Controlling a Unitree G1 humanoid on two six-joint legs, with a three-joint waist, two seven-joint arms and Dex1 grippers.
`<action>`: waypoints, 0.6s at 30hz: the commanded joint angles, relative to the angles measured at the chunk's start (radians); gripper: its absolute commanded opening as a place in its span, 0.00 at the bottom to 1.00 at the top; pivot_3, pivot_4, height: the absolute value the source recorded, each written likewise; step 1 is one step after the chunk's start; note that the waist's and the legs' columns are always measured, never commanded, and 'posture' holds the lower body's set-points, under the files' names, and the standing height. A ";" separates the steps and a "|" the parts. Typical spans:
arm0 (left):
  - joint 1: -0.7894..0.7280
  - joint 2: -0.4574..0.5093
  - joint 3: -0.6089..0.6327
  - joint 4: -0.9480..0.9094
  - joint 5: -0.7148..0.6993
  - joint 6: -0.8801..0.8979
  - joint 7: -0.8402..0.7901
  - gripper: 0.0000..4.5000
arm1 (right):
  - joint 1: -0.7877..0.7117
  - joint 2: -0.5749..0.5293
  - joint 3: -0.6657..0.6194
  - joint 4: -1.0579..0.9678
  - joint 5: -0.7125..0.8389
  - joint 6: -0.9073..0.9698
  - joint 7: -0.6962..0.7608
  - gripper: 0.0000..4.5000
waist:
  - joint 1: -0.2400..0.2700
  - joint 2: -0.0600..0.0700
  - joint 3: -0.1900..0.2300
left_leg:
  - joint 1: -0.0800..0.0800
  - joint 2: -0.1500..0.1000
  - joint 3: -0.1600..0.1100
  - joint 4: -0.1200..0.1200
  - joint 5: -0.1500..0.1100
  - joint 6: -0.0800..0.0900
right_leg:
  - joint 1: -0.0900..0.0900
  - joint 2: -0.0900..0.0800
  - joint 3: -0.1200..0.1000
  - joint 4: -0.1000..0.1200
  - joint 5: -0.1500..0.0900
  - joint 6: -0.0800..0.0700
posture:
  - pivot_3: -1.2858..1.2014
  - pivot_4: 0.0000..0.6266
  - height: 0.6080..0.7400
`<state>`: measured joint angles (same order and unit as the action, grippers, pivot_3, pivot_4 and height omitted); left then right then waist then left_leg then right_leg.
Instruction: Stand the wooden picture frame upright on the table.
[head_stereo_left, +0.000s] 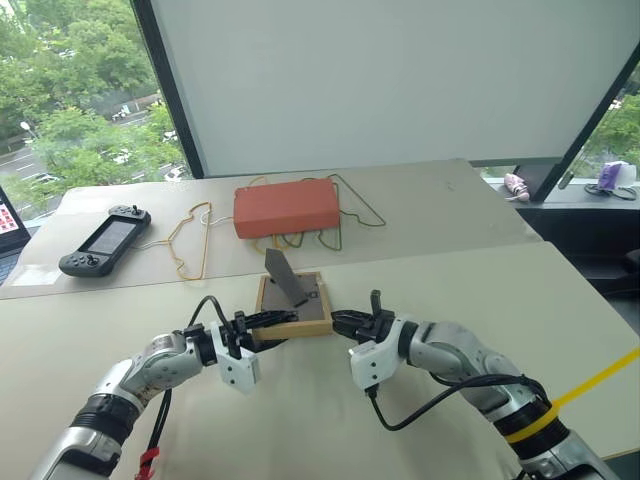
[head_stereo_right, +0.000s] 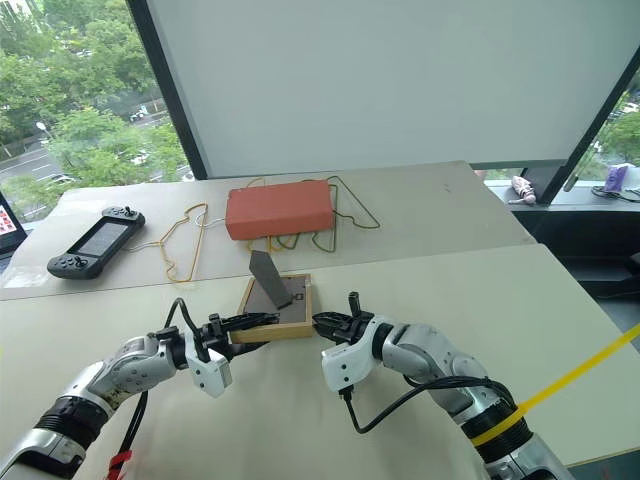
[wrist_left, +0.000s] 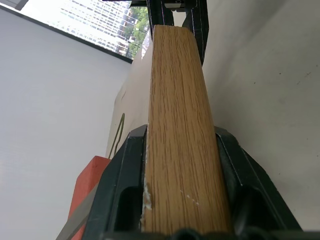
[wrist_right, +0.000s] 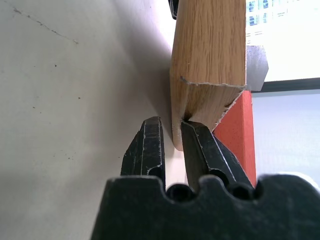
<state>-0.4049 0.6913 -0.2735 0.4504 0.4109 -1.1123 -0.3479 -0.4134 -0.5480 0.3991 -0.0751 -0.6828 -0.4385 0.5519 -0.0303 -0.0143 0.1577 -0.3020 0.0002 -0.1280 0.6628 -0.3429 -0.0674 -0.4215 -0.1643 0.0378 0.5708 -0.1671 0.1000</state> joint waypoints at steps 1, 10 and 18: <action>-0.015 -0.054 -0.059 -0.045 -0.022 -0.052 -0.015 0.26 | 0.020 0.055 0.041 -0.057 0.073 -0.002 0.025 0.17 | 0.002 0.000 0.000 | 0.000 0.000 0.000 0.000 0.000 0.000 | 0.000 0.000 0.000 0.000 0.000 0.000 | 0.52 0.24 1.00; 0.001 -0.040 -0.047 -0.056 -0.035 -0.065 -0.024 0.26 | 0.095 -0.038 -0.047 -0.050 0.157 0.009 0.042 0.76 | 0.004 0.000 0.000 | -0.001 0.000 0.000 0.000 0.000 0.000 | -0.001 0.000 0.000 -0.002 0.000 0.000 | 0.52 0.24 1.00; 0.003 -0.011 -0.032 -0.047 -0.022 -0.093 -0.012 0.26 | 0.186 -0.159 -0.173 -0.032 0.123 0.065 -0.027 0.99 | 0.024 0.000 0.000 | -0.001 -0.001 0.001 0.000 0.000 0.000 | 0.002 -0.001 0.000 -0.004 0.000 0.000 | 0.52 0.24 1.00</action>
<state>-0.4064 0.6771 -0.2921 0.4129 0.3754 -1.1784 -0.3512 -0.2411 -0.6605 0.3257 -0.1414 -0.5239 -0.4344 0.5605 -0.0062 -0.0143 0.1577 -0.3032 -0.0009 -0.1274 0.6630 -0.3430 -0.0673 -0.4191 -0.1656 0.0377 0.5665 -0.1665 0.1007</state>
